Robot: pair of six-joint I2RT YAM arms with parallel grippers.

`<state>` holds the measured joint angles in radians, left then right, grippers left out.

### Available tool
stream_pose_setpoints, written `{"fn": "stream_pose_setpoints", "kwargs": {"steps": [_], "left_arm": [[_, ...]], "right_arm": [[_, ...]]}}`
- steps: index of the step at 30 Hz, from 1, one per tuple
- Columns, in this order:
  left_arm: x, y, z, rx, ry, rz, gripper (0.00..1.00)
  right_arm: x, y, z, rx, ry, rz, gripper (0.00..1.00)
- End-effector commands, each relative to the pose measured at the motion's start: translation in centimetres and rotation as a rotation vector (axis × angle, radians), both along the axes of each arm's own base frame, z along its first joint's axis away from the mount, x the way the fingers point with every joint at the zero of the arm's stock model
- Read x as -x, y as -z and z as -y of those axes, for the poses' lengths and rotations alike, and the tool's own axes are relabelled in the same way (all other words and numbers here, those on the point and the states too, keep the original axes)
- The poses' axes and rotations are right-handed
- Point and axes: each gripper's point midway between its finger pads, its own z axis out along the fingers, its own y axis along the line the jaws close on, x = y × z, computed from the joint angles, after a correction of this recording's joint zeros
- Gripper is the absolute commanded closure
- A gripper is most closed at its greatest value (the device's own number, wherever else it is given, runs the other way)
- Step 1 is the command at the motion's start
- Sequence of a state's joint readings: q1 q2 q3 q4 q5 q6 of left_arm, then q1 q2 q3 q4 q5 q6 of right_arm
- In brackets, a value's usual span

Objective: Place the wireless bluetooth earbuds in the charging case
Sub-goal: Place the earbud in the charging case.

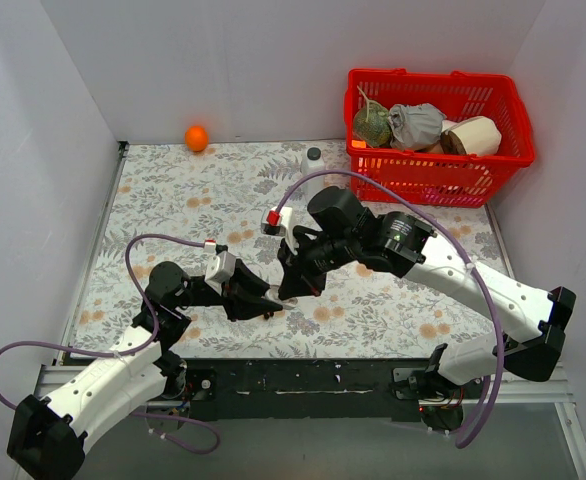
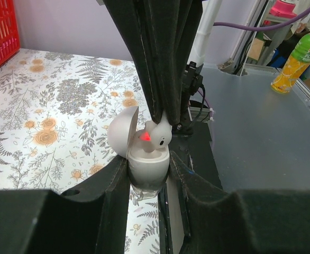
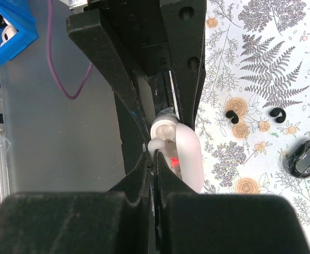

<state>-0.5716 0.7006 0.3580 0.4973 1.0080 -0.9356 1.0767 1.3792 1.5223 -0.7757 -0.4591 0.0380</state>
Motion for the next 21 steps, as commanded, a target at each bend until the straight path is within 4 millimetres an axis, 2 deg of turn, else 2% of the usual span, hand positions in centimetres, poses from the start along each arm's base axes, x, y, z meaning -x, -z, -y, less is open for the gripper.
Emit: {"fn": "stream_pose_setpoints", "kwargs": {"steps": [1, 5, 21], "left_arm": [[0.4, -1.5, 0.1, 0.023, 0.02, 0.036, 1.0], [0.4, -1.4, 0.1, 0.025, 0.02, 0.035, 1.0], [0.5, -1.5, 0.4, 0.031, 0.021, 0.029, 1.0]], "right_arm": [[-0.4, -1.6, -0.7, -0.063, 0.009, 0.051, 0.99], [-0.6, -1.5, -0.8, -0.058, 0.014, 0.057, 0.99], [0.6, -0.3, -1.5, -0.036, -0.024, 0.047, 0.99]]}}
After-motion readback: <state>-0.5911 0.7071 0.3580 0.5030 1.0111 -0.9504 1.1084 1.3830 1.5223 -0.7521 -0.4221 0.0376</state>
